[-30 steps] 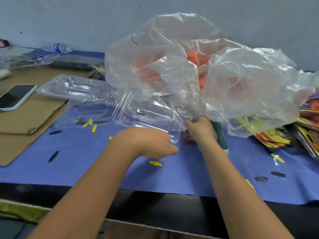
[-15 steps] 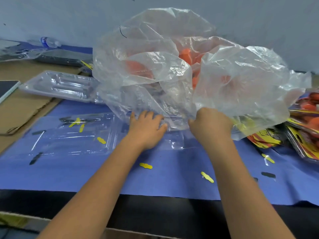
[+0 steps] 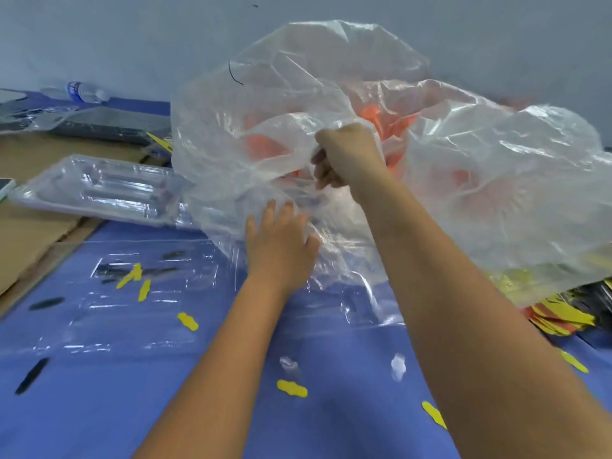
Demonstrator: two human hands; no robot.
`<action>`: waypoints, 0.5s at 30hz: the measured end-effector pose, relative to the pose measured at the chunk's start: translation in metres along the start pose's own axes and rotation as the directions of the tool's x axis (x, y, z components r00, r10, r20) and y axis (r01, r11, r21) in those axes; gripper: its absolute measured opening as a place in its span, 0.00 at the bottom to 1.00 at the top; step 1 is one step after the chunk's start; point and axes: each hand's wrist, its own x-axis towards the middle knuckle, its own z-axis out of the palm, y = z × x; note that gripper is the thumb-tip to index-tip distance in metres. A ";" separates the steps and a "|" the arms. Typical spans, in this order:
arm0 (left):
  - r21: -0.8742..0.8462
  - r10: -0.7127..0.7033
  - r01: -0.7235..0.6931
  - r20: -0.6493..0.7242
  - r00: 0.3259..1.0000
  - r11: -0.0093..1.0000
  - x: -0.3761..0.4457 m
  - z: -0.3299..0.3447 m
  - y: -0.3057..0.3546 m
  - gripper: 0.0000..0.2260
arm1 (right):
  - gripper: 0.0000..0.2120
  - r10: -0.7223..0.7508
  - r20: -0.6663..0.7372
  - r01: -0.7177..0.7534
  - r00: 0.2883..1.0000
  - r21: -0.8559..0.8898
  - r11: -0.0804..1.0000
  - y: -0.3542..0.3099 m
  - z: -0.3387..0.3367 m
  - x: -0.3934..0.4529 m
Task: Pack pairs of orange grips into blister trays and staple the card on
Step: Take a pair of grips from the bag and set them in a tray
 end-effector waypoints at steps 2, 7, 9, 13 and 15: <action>0.030 0.015 -0.014 -0.018 1.000 0.999 0.003 0.007 -0.005 0.19 | 0.12 0.001 0.012 -0.002 1.000 0.101 0.995 -0.012 0.003 0.022; 0.001 -0.017 0.017 -0.011 1.000 1.000 0.004 0.012 -0.006 0.21 | 0.08 -0.210 0.155 0.071 0.965 0.616 0.785 -0.019 0.027 0.060; -0.002 -0.030 0.030 -0.014 0.999 1.000 0.005 0.014 -0.005 0.21 | 0.12 -0.245 0.216 0.125 0.945 0.454 0.882 -0.007 0.041 0.069; -0.017 -0.035 0.035 0.004 0.999 0.999 0.007 0.012 -0.004 0.22 | 0.02 -0.221 0.175 0.238 0.959 -0.081 0.968 0.017 0.073 0.077; -0.011 -0.034 0.034 0.007 0.999 0.999 0.006 0.009 -0.004 0.26 | 0.09 -0.214 0.105 0.238 0.971 -0.363 0.901 0.024 0.087 0.085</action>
